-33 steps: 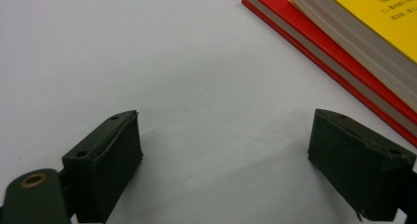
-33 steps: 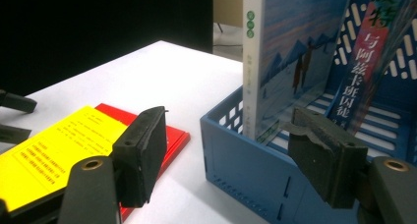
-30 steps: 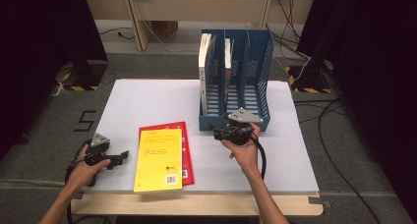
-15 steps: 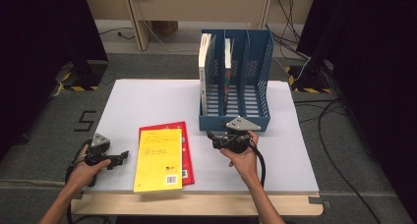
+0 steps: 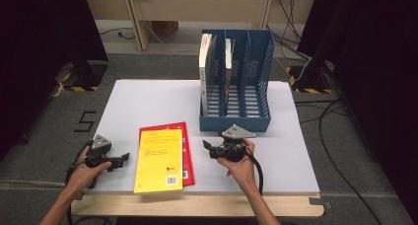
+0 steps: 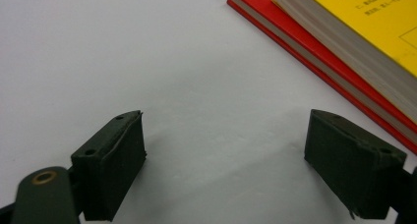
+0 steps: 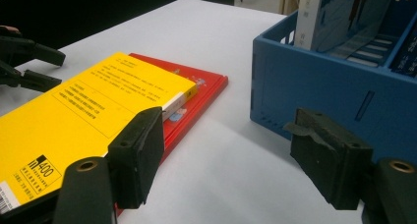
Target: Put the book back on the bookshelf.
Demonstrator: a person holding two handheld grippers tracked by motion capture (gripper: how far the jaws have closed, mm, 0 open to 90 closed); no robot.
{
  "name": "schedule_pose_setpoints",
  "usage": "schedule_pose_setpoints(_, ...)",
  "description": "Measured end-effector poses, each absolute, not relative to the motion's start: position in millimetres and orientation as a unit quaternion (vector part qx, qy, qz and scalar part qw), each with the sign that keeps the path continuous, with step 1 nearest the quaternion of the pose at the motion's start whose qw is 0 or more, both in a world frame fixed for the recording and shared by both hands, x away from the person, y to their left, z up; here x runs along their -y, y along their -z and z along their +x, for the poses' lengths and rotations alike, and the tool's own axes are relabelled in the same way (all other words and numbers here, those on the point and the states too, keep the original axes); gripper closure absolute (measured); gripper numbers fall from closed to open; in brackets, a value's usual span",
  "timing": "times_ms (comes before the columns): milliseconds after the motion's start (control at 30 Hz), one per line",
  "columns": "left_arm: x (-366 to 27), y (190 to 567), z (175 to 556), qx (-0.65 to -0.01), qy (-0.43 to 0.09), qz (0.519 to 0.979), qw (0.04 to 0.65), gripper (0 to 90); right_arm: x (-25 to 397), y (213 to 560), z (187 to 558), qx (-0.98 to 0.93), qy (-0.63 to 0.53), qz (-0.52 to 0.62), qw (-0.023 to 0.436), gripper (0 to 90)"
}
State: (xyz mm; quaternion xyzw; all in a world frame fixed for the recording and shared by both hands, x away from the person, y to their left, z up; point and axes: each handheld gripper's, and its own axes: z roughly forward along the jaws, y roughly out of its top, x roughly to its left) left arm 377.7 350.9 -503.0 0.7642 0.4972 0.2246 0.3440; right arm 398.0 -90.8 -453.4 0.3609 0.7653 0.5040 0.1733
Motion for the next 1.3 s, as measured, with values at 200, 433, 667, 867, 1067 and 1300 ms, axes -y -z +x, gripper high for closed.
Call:
schedule_pose_setpoints(200,-348.7,500.1,375.7,-0.496,-0.217,0.762,0.356,14.7,85.9,458.9,396.3,-0.778,-0.49,0.352,0.177,29.6)
schedule_pose_setpoints(433,-343.8,497.8,373.3,-0.486,-0.204,0.765,0.369,14.7,81.3,466.2,396.3,-0.782,-0.489,0.354,0.154,29.1)
schedule_pose_setpoints(667,-336.3,495.7,370.0,-0.47,-0.195,0.772,0.381,14.7,77.6,470.7,395.5,-0.787,-0.485,0.353,0.145,29.0)
schedule_pose_setpoints(867,-330.0,494.9,367.7,-0.457,-0.191,0.78,0.381,14.7,75.5,471.8,394.7,-0.791,-0.483,0.349,0.14,29.1)
schedule_pose_setpoints(1067,-326.2,493.5,365.2,-0.45,-0.194,0.783,0.382,15.5,74.1,473.2,394.5,-0.793,-0.481,0.348,0.137,29.3)
schedule_pose_setpoints(1300,-324.3,492.8,363.1,-0.45,-0.195,0.785,0.379,18.5,72.5,474.1,394.5,-0.795,-0.48,0.344,0.136,29.3)
